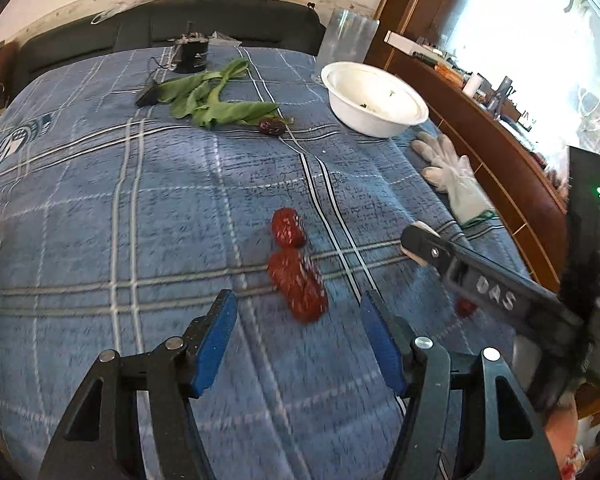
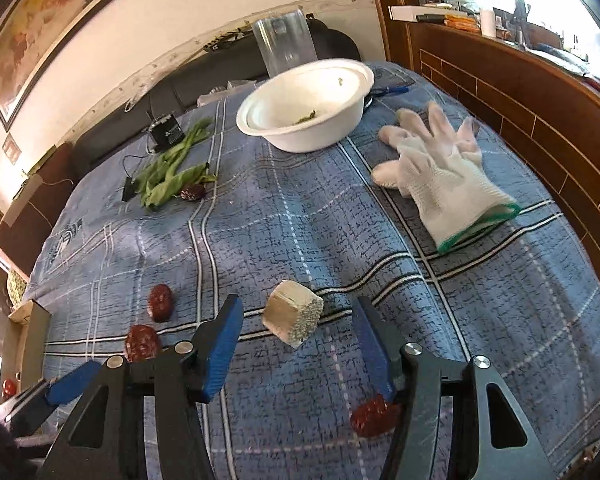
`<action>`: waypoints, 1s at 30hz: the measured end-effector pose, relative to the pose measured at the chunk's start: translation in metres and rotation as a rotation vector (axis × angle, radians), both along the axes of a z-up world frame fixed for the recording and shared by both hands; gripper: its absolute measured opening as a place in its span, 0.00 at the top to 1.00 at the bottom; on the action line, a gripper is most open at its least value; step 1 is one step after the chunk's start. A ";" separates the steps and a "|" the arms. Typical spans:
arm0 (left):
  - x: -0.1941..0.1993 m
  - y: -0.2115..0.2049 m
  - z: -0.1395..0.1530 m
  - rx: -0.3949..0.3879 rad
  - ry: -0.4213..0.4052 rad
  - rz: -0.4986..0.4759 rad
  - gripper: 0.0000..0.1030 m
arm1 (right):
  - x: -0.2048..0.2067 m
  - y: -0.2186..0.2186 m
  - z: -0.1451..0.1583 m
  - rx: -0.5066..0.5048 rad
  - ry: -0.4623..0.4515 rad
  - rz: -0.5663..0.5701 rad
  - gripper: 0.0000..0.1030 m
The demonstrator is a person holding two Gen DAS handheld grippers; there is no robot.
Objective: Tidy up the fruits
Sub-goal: 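Grasp a dark red date with the left tool while the right tool grasps a beige bread piece, then carry the date and bread piece into the box and open both tools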
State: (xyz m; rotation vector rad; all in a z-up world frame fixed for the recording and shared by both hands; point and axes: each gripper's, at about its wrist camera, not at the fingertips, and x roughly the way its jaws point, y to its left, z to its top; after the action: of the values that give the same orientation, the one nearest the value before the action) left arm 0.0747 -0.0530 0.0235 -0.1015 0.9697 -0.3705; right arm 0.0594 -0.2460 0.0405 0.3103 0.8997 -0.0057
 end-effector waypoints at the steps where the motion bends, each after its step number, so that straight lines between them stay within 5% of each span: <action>1: 0.004 -0.002 -0.003 0.007 0.005 -0.002 0.42 | 0.000 -0.001 -0.002 0.004 0.003 0.002 0.42; 4: 0.009 -0.009 -0.009 0.033 -0.013 -0.005 0.49 | 0.001 -0.003 -0.003 0.012 -0.008 0.011 0.42; 7: 0.010 -0.011 -0.011 0.045 -0.019 0.000 0.72 | 0.001 -0.003 -0.004 0.013 -0.014 0.018 0.51; 11: 0.006 -0.010 -0.011 0.051 -0.039 0.014 0.73 | 0.000 0.000 -0.005 0.012 -0.016 0.027 0.65; 30: -0.048 0.055 0.023 -0.055 -0.056 0.103 0.72 | -0.023 0.009 0.005 0.036 -0.055 0.024 0.65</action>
State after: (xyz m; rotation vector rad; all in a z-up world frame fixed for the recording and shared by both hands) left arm 0.0265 0.0020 0.0467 -0.1891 0.8956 -0.3040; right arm 0.0361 -0.2370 0.0452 0.3319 0.8497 0.0410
